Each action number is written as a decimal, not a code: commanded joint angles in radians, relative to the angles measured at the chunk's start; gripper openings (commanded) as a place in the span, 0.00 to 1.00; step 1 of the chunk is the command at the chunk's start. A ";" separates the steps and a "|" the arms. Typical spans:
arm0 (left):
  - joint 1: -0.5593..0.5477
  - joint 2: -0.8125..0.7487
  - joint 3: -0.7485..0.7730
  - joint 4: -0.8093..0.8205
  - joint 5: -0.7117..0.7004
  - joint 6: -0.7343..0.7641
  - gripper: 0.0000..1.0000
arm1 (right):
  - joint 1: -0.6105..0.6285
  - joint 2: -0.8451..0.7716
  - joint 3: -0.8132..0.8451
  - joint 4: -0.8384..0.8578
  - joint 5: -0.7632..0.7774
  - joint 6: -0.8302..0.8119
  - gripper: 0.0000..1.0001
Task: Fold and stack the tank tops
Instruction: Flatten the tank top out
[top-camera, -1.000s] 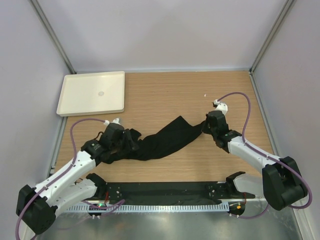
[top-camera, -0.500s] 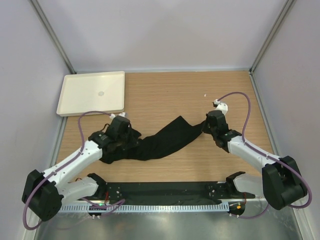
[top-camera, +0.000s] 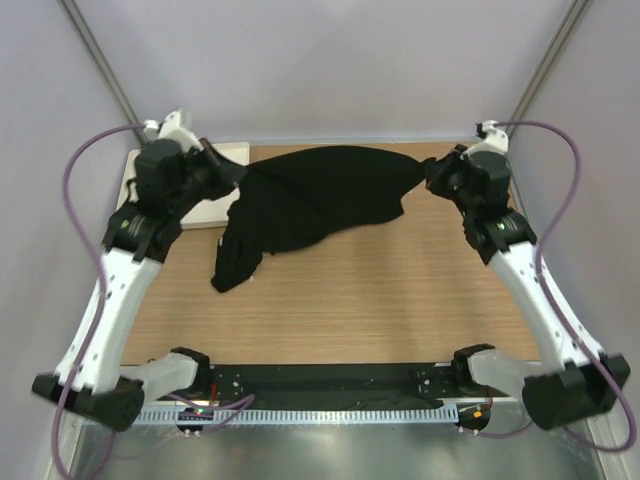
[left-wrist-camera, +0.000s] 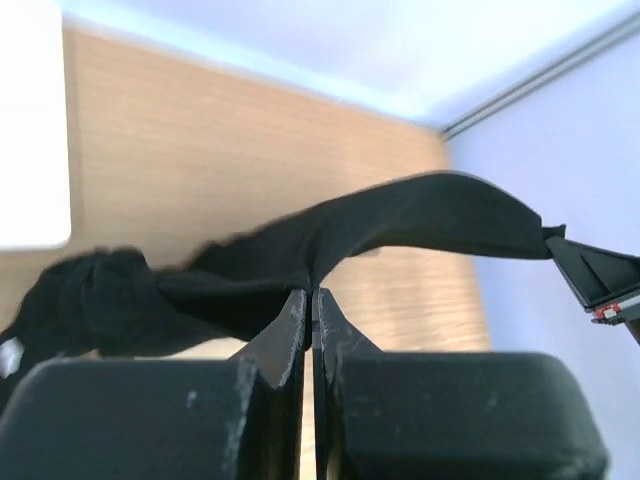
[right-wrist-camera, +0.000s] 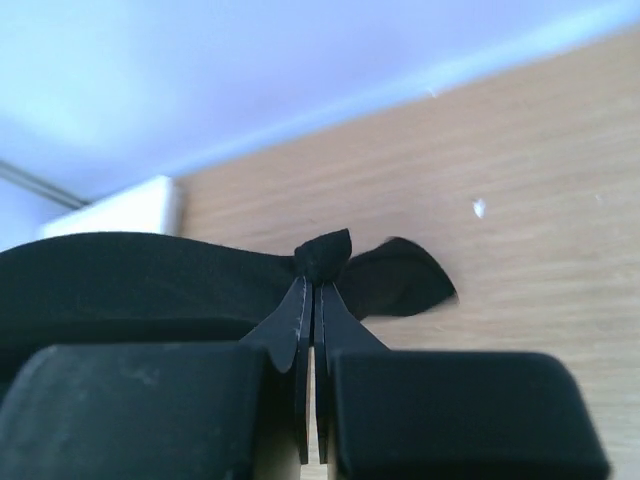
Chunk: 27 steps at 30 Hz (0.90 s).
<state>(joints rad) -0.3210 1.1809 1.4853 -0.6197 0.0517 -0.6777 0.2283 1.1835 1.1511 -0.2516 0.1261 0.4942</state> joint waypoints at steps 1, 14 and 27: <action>-0.001 -0.261 -0.057 0.027 0.043 0.092 0.00 | 0.003 -0.294 -0.054 -0.011 -0.114 -0.042 0.01; 0.000 -0.725 -0.378 0.236 0.120 -0.028 0.00 | 0.003 -0.818 -0.168 -0.202 -0.241 0.034 0.01; 0.000 0.001 -0.416 0.495 0.050 -0.039 0.00 | 0.003 -0.227 -0.252 0.004 0.177 0.060 0.01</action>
<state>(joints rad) -0.3210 1.0176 1.0492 -0.2722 0.1417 -0.7185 0.2325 0.7959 0.8993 -0.3878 0.1547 0.5343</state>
